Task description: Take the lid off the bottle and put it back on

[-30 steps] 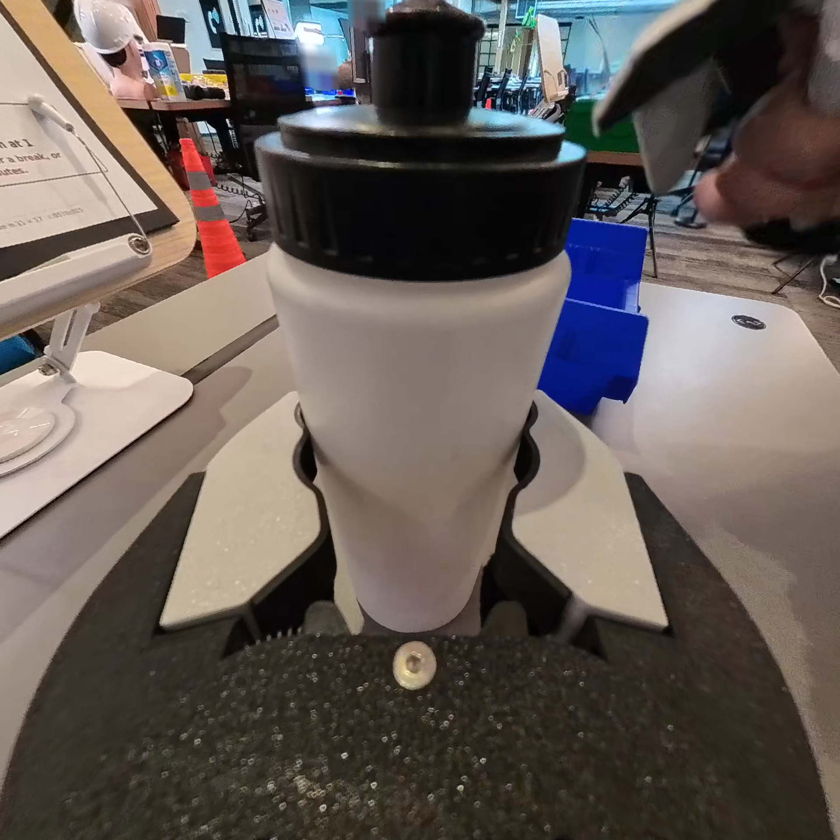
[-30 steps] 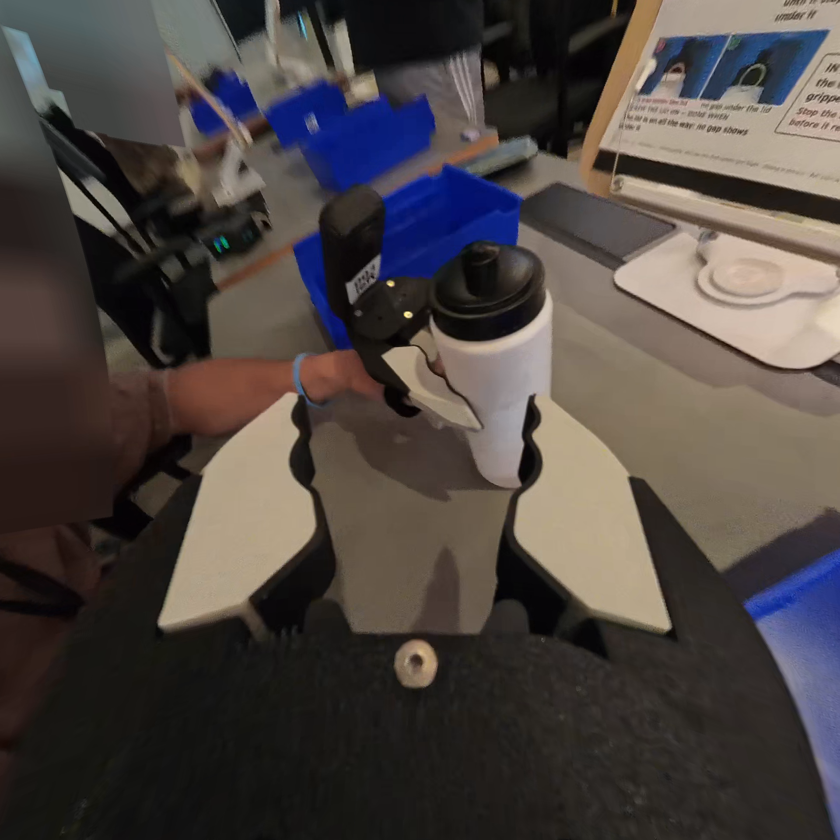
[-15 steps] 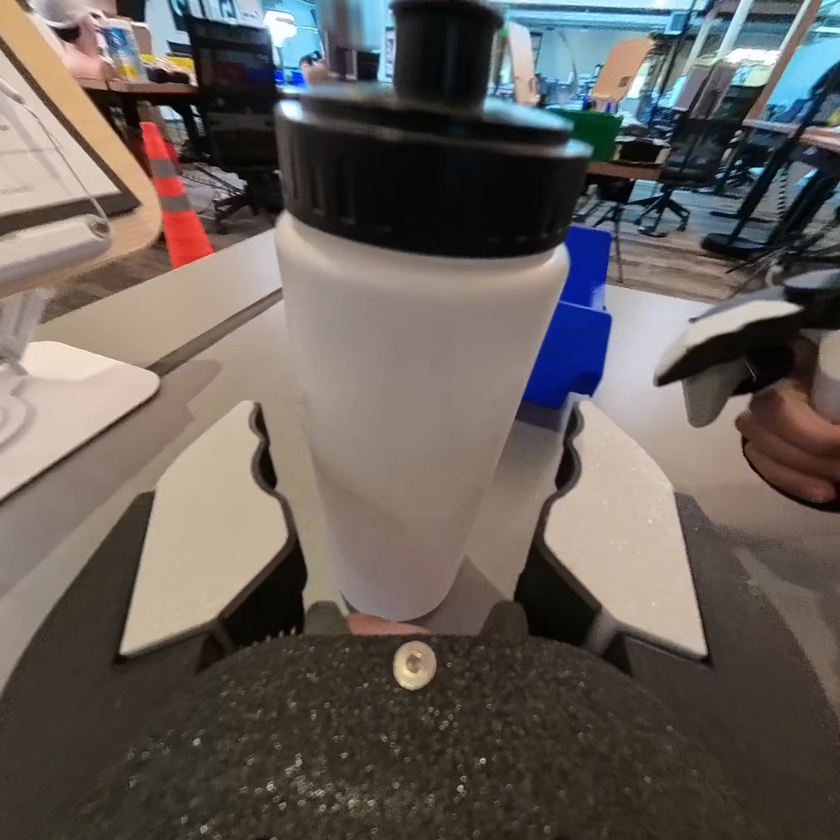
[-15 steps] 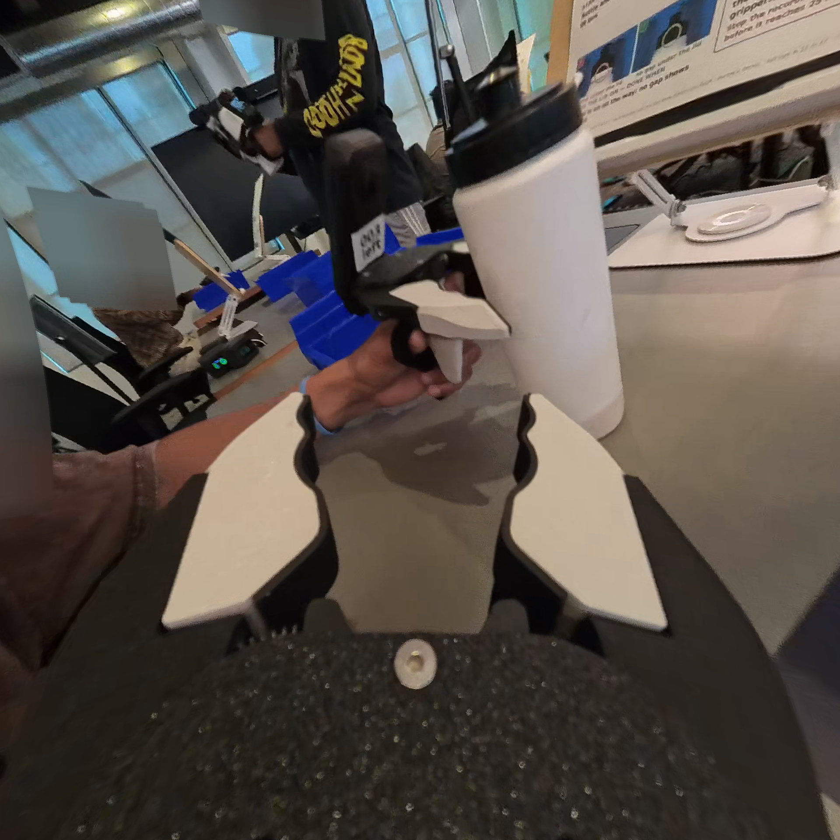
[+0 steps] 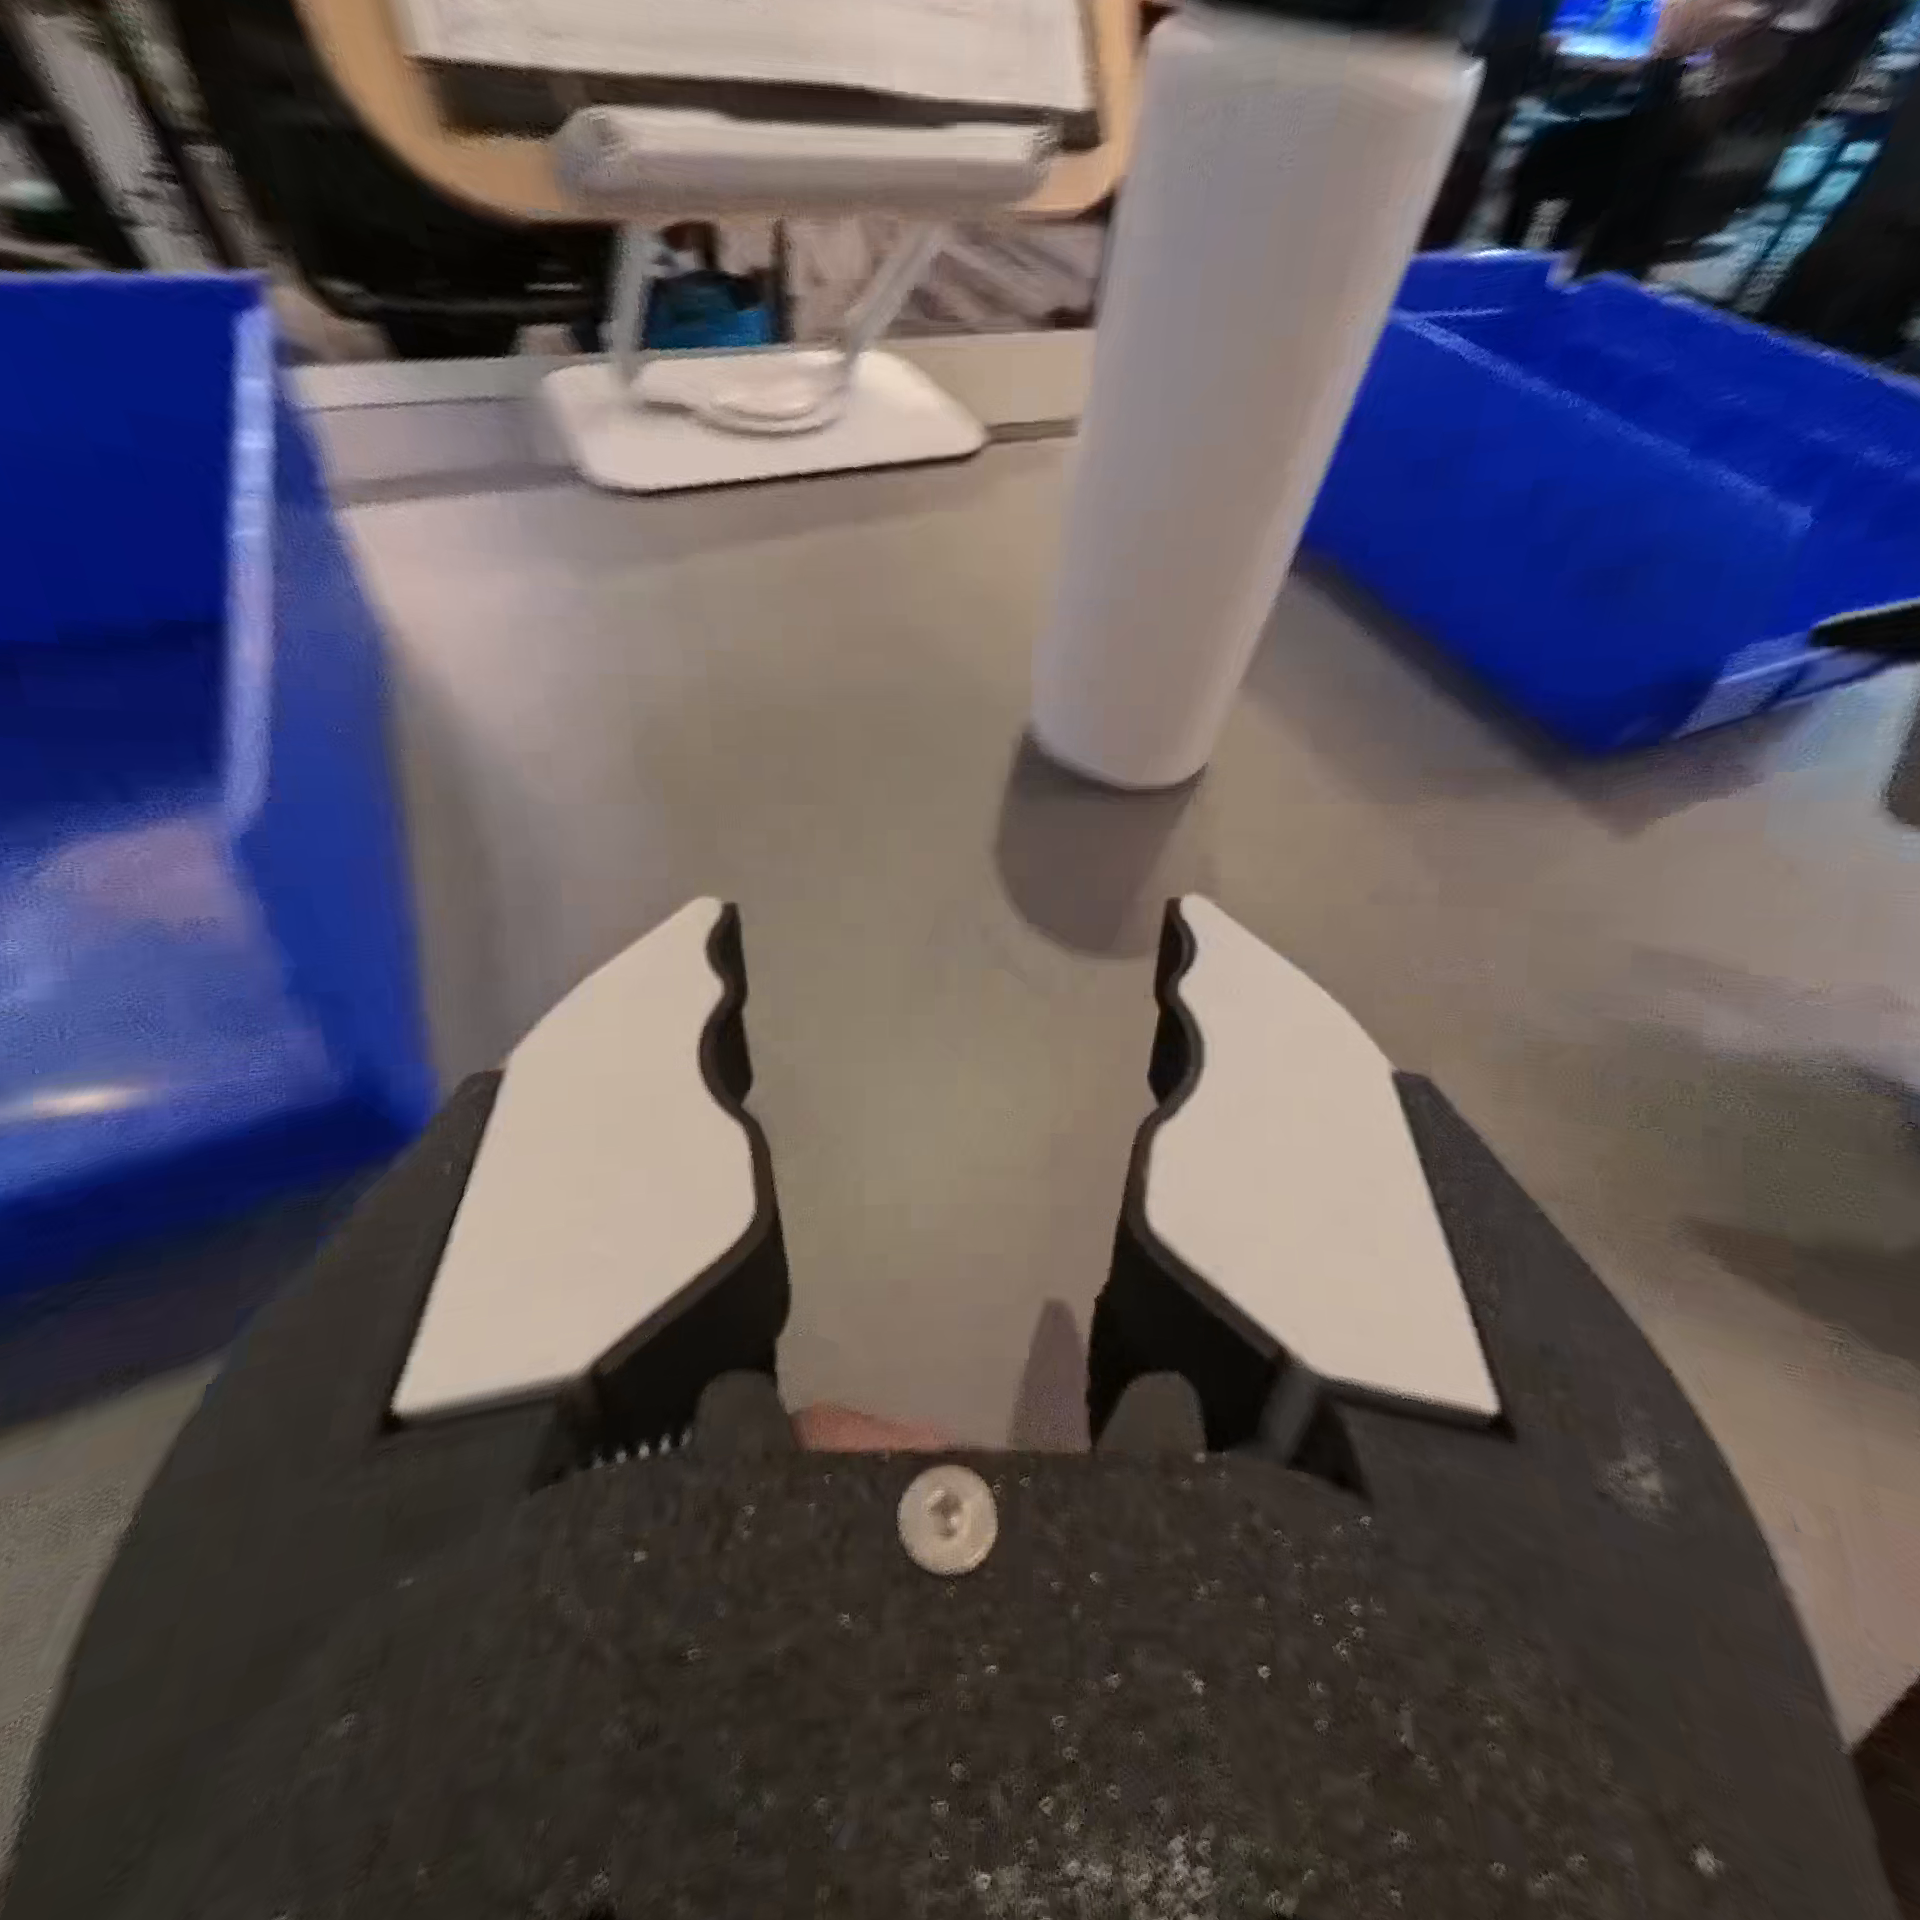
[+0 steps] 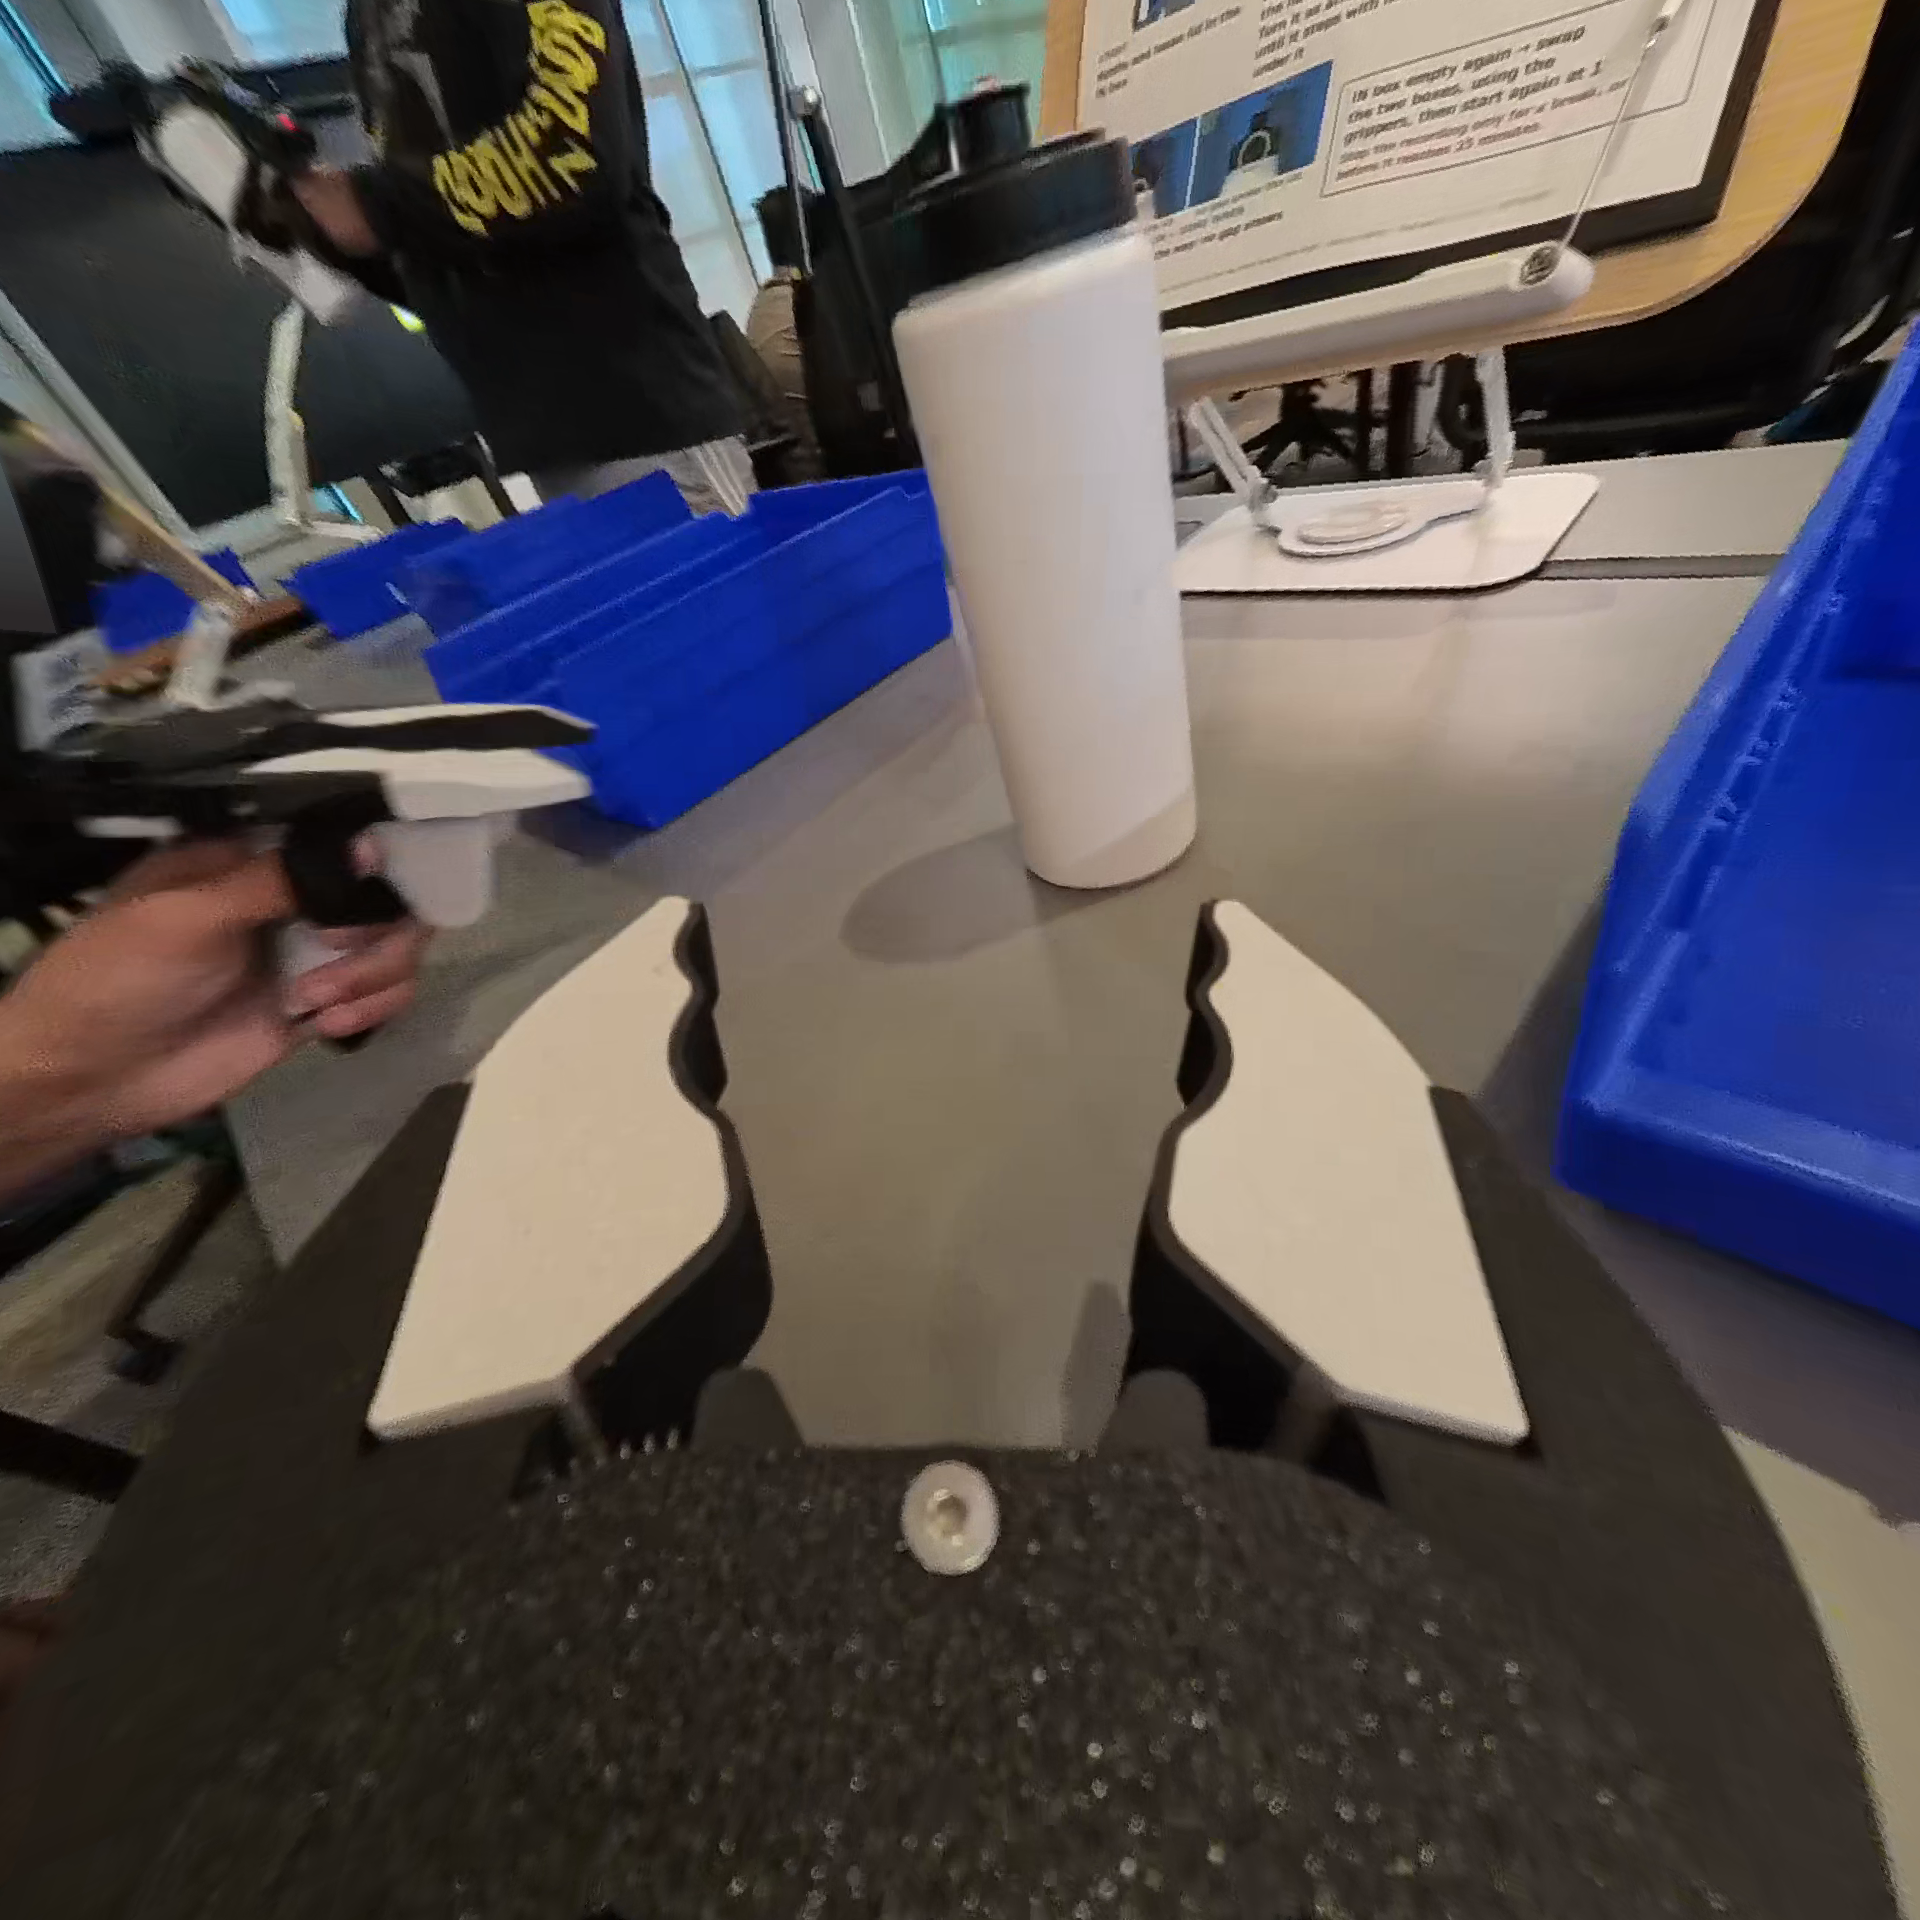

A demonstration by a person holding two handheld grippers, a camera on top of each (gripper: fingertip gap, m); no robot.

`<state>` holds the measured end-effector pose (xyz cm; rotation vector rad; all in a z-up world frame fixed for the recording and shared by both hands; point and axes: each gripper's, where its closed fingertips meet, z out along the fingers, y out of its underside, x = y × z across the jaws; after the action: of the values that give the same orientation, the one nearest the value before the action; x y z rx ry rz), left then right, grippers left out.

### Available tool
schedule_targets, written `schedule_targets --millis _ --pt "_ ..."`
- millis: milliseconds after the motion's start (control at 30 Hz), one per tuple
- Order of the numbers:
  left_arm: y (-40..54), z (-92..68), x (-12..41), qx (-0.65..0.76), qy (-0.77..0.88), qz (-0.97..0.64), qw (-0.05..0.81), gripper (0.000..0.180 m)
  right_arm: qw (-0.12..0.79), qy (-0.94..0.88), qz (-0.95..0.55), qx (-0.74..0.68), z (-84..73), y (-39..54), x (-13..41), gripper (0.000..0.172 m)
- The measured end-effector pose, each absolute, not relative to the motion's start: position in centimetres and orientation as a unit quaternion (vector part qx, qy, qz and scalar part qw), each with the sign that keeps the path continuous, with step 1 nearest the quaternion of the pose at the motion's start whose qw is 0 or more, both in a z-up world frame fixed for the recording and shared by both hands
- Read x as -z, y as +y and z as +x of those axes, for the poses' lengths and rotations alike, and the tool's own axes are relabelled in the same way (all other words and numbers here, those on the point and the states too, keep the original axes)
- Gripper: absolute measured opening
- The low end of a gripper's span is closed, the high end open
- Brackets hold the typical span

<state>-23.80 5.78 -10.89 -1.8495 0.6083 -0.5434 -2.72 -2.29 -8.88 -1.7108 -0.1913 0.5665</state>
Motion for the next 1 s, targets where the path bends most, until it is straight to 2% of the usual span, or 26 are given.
schedule_targets --millis 100,600,667,833,967,1000 --pt "4.2 -26.2 11.6 0.216 0.237 -0.781 0.537 0.067 0.605 -0.103 -0.763 -0.203 -2.6 -2.2 10.1 0.086" --pt "0.1 -19.6 12.1 0.26 0.389 -0.724 0.508 0.074 0.617 -0.083 -0.759 -0.187 -1.7 -0.8 10.5 0.089" --pt "-0.7 -19.1 12.2 0.276 0.395 -0.721 0.498 0.074 0.634 -0.091 -0.745 -0.187 -2.9 1.1 9.2 0.099" --pt "-2.2 -18.4 12.0 0.314 0.399 -0.716 0.48 0.075 0.643 -0.115 -0.751 -0.099 -4.5 9.2 7.4 0.11" --pt "-2.2 -19.0 12.4 0.285 0.414 -0.714 0.487 0.075 0.609 -0.119 -0.772 -0.137 -7.3 15.8 8.6 0.123" --pt "-2.1 -19.2 12.4 0.278 0.416 -0.712 0.492 0.074 0.588 -0.128 -0.783 -0.157 -8.5 16.6 9.3 0.115"
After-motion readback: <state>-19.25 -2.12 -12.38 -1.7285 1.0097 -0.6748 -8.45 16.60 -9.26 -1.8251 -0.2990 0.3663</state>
